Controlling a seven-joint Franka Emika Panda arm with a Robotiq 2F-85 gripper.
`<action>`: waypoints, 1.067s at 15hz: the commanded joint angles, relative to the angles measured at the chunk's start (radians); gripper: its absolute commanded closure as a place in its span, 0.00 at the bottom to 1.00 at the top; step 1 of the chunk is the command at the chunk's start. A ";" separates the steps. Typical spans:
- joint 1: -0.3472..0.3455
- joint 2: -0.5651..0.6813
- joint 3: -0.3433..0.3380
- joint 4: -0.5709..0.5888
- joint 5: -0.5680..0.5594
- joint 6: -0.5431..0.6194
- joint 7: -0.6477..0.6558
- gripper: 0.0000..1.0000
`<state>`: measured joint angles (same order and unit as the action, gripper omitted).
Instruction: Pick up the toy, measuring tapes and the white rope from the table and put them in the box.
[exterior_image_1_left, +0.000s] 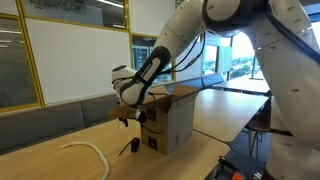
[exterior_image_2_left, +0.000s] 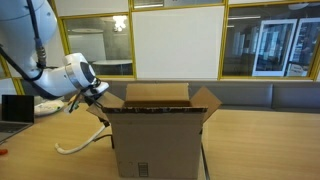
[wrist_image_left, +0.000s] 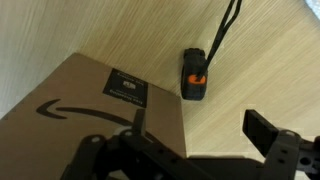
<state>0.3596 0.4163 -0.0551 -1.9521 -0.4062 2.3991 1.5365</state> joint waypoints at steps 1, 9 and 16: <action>0.026 0.068 0.007 0.090 -0.026 -0.086 0.070 0.00; 0.072 0.133 0.054 0.206 -0.024 -0.198 0.058 0.00; 0.091 0.228 0.056 0.268 -0.019 -0.285 0.040 0.00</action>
<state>0.4513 0.5809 0.0029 -1.7536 -0.4142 2.1590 1.5760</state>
